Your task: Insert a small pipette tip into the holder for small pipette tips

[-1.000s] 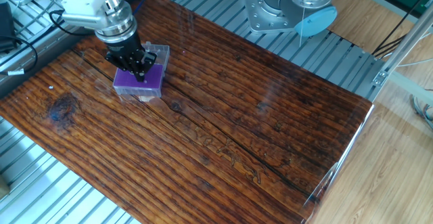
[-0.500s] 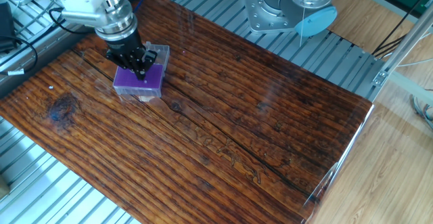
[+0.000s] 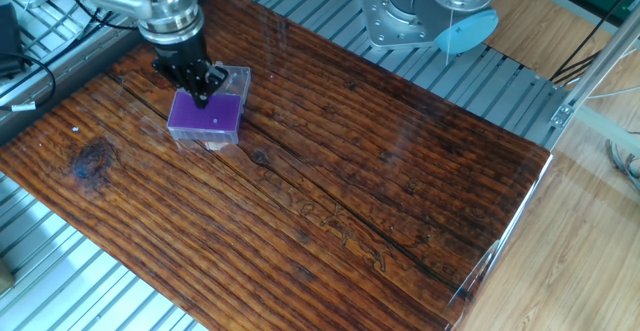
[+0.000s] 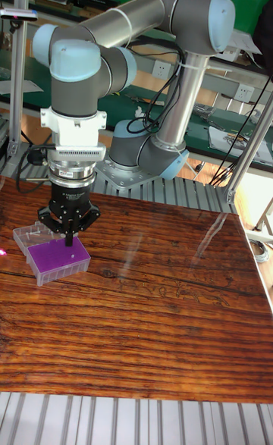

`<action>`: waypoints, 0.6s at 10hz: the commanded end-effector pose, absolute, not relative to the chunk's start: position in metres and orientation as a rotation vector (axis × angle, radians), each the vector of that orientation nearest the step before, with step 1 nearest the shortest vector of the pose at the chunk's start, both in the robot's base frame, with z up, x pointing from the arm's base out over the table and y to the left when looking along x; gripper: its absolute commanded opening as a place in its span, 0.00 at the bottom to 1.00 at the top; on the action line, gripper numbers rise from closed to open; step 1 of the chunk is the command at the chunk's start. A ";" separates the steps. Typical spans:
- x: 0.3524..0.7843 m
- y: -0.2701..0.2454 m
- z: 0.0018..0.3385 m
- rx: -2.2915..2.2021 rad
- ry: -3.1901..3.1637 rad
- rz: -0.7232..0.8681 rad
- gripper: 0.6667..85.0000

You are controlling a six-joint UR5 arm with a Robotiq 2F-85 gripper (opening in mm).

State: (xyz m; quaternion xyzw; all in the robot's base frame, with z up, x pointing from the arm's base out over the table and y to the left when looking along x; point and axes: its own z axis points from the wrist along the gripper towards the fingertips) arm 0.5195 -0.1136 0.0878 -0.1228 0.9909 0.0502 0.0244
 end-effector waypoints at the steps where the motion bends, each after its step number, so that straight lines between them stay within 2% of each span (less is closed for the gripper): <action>1: 0.515 -0.098 0.096 -0.221 3.073 0.254 0.04; 4: 0.502 -0.126 0.095 -0.222 3.123 0.084 0.03; 6: 0.494 -0.134 0.096 -0.237 3.135 0.045 0.01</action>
